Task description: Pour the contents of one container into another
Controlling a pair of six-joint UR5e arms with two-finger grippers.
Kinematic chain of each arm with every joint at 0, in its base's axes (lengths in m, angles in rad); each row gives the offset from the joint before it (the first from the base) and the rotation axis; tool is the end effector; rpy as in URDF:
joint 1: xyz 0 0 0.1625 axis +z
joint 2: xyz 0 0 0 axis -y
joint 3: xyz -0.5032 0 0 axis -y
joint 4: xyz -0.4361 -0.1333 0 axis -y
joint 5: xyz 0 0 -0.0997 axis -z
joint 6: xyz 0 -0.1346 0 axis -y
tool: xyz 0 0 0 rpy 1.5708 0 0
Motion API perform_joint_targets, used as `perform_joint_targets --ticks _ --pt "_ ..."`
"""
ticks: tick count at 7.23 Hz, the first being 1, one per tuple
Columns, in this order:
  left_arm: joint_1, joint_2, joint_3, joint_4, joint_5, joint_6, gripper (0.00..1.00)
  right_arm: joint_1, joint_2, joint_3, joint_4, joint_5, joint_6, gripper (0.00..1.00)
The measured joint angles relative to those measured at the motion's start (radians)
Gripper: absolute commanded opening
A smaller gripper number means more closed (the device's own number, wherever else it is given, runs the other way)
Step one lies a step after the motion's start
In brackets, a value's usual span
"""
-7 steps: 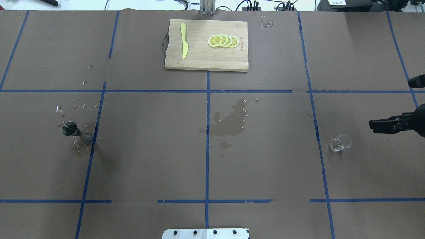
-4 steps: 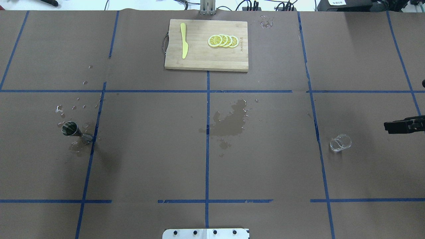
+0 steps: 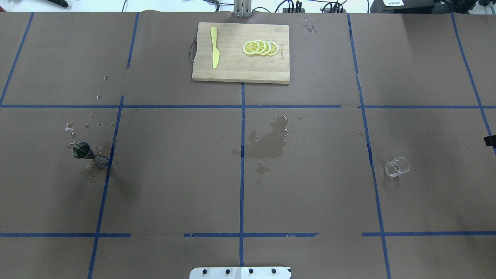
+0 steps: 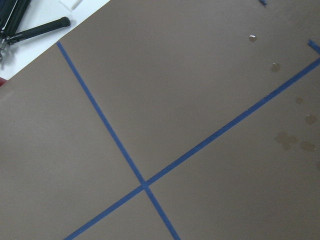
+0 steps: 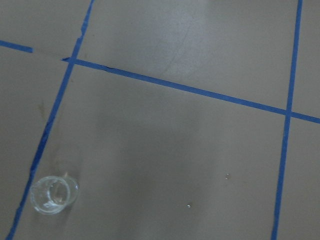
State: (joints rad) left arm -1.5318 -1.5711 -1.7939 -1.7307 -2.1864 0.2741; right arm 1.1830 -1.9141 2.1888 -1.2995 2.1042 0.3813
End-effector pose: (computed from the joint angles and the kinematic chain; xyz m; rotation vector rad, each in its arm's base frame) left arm -0.0337 -0.5607 0.6337 0.4429 0.5642 0.4176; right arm -0.0896 -0.3909 0.5653 0.2989 -0.6819 -0.1518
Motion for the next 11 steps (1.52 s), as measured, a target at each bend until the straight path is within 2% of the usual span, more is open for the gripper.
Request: perform_joint_targets --ticks 2,4,6,7,9,11 --pt "-0.053 -0.034 0.070 0.102 -0.061 0.028 1.00 0.202 0.073 -0.150 -0.125 0.107 -0.348 1.00" --pt "-0.088 -0.050 0.108 0.241 -0.157 0.019 1.00 0.319 0.126 -0.214 -0.278 0.137 -0.526 1.00" --pt "-0.097 -0.044 0.123 0.277 -0.163 -0.009 1.00 0.342 0.136 -0.251 -0.305 0.143 -0.524 1.00" --pt "-0.097 -0.043 0.125 0.275 -0.139 -0.039 1.00 0.345 0.142 -0.306 -0.293 0.153 -0.499 1.00" --pt "-0.095 -0.040 0.166 0.225 -0.116 -0.078 1.00 0.352 0.143 -0.402 -0.233 0.212 -0.458 1.00" --pt "-0.093 -0.034 0.227 0.151 -0.114 -0.108 1.00 0.376 0.145 -0.428 -0.211 0.240 -0.447 1.00"
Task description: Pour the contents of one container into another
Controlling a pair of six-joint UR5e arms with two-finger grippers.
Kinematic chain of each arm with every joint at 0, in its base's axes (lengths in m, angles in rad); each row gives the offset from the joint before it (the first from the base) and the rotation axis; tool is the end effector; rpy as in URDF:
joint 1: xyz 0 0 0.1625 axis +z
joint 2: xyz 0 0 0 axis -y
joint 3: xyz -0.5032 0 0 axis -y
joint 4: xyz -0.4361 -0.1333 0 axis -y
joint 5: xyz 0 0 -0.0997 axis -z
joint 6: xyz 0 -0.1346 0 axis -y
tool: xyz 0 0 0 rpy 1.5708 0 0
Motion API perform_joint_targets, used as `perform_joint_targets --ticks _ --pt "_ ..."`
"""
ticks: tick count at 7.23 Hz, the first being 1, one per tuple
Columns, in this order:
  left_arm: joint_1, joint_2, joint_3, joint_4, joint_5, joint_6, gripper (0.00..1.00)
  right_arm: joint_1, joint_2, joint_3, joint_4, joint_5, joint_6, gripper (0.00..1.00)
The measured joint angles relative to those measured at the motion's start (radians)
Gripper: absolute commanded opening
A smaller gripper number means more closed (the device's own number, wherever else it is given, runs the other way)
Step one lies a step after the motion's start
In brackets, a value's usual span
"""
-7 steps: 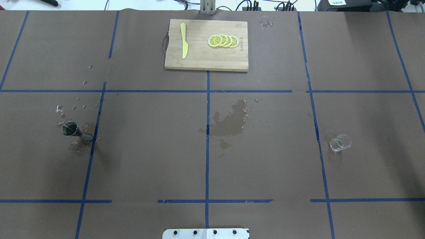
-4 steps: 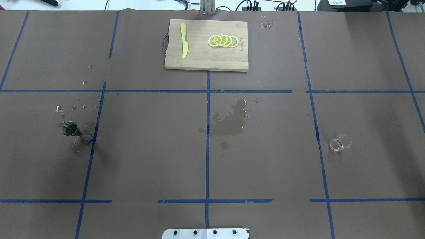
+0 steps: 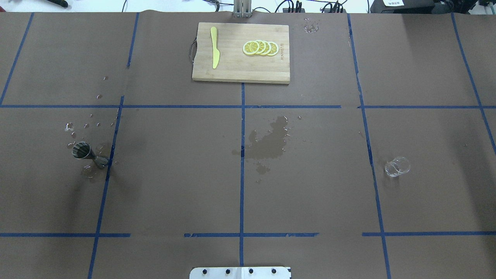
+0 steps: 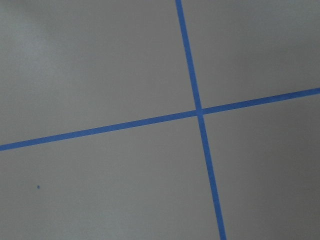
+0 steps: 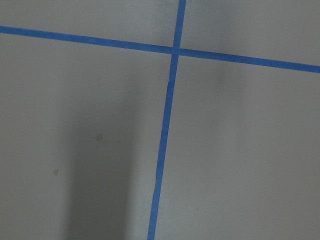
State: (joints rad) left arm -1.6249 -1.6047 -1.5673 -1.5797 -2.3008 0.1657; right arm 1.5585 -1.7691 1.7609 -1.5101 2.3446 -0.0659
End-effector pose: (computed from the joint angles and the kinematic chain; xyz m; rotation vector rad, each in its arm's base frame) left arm -0.0736 -0.5534 0.7485 0.1175 0.7218 0.1209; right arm 0.0338 -0.4420 0.7503 0.0706 -0.7723 -0.0945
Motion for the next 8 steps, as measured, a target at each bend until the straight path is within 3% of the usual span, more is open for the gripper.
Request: perform_joint_targets --ticks 4,8 --pt "0.000 0.004 0.007 -0.024 -0.013 -0.166 1.00 0.033 0.001 -0.034 0.008 0.008 0.037 1.00" --pt "0.000 0.010 -0.016 -0.025 -0.019 -0.175 1.00 0.038 0.003 -0.037 0.095 0.010 0.140 1.00"
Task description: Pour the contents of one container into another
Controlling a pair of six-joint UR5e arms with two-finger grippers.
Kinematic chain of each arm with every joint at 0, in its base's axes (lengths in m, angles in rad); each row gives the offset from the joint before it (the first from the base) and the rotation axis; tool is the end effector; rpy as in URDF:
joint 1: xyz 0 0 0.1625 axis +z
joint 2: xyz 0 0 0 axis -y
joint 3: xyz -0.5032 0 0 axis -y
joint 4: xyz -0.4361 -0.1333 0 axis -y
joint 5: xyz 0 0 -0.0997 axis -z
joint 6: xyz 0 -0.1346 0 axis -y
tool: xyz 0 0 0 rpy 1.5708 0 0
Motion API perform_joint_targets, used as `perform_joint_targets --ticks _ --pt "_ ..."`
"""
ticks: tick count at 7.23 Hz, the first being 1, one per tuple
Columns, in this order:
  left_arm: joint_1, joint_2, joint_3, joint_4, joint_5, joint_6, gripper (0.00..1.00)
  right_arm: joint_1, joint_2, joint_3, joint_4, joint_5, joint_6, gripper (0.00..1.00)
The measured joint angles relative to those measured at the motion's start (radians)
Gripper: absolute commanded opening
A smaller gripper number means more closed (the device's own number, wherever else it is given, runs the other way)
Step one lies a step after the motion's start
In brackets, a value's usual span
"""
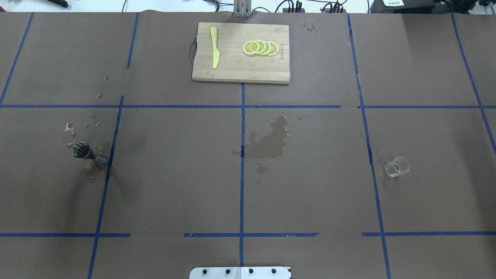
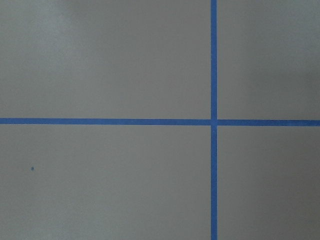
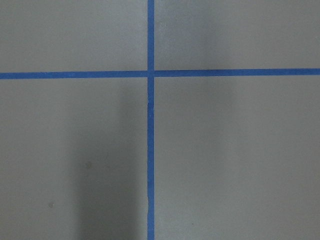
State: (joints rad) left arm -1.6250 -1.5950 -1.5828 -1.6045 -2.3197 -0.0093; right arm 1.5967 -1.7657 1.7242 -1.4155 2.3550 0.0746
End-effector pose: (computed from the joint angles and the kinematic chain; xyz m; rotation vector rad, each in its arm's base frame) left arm -0.0716 -0.5513 0.7411 0.0834 0.7469 -0.0343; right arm 0.0498 -0.4470 0.7576 0.0888 -0.7858 0.0506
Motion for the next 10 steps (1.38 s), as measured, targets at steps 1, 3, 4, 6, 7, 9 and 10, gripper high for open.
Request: perform_joint_targets --ticks 1,3,4,6,7,9,10 --pt "0.000 0.001 -0.002 0.000 0.000 0.001 1.00 0.000 0.000 -0.001 0.011 0.001 0.003 1.00" --pt "-0.001 0.001 -0.003 0.000 -0.001 0.000 1.00 0.000 -0.001 -0.002 0.017 0.006 0.003 1.00" --pt "0.000 0.000 -0.003 -0.001 -0.001 0.000 1.00 0.000 -0.001 -0.002 0.018 0.019 0.001 1.00" --pt "0.000 0.000 -0.003 -0.005 -0.006 0.001 1.00 -0.001 0.000 -0.005 0.018 0.045 0.001 1.00" --pt "0.000 0.000 -0.003 -0.010 -0.014 0.001 1.00 -0.001 0.001 -0.007 0.018 0.048 0.001 1.00" --pt "0.001 -0.001 -0.002 -0.018 -0.019 0.001 1.00 -0.001 0.031 -0.027 0.018 0.047 0.001 1.00" --pt "0.001 -0.002 -0.002 -0.028 -0.020 0.000 1.00 -0.001 0.061 -0.056 0.018 0.047 0.000 1.00"
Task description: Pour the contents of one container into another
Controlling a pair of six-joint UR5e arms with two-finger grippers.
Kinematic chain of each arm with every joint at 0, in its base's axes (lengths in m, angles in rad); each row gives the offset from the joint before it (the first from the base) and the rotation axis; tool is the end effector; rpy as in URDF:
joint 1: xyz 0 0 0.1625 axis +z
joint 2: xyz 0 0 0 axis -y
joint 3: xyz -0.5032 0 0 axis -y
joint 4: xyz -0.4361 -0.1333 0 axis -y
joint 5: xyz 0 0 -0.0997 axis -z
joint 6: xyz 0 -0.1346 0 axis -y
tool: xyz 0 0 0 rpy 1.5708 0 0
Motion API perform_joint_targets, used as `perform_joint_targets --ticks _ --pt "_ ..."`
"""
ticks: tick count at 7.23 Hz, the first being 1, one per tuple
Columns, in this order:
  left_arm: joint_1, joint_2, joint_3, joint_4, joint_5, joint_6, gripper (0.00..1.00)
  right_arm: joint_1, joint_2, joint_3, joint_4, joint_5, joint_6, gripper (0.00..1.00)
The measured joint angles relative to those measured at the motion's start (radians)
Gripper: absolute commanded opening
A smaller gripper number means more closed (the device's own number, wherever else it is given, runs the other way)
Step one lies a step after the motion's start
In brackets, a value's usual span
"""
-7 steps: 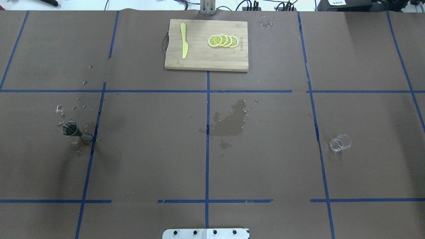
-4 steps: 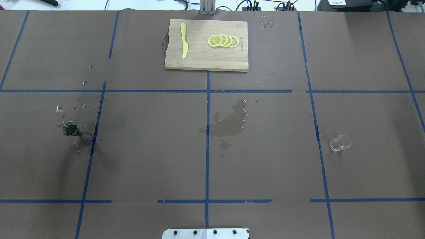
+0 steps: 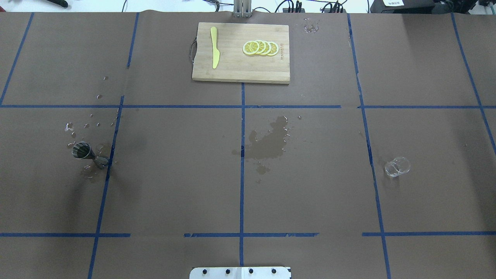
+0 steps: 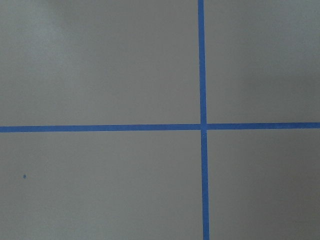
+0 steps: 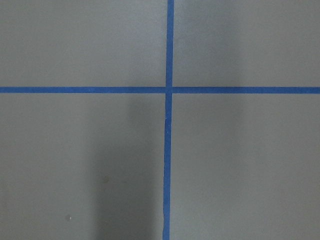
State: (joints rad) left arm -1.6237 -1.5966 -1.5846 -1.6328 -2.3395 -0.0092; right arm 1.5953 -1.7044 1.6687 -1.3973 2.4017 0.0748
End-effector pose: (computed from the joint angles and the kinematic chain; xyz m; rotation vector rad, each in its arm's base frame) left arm -0.0692 -0.5549 0.7344 0.1133 0.7657 -0.0199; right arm 0.0456 -0.4790 0.7530 0.1089 -0.8325 0.0362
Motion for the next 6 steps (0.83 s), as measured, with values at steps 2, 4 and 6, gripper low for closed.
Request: perform_joint_targets --ticks 2,4,6 --pt "-0.001 0.000 0.000 -0.013 -0.001 -0.001 1.00 0.000 0.072 -0.074 0.000 0.000 0.000 1.00" --pt "-0.001 0.000 -0.003 -0.015 -0.001 0.000 1.00 0.000 0.104 -0.108 0.000 0.001 0.000 1.00" --pt "0.000 0.000 -0.005 -0.016 -0.001 0.000 1.00 0.000 0.108 -0.114 0.000 0.002 0.000 1.00"
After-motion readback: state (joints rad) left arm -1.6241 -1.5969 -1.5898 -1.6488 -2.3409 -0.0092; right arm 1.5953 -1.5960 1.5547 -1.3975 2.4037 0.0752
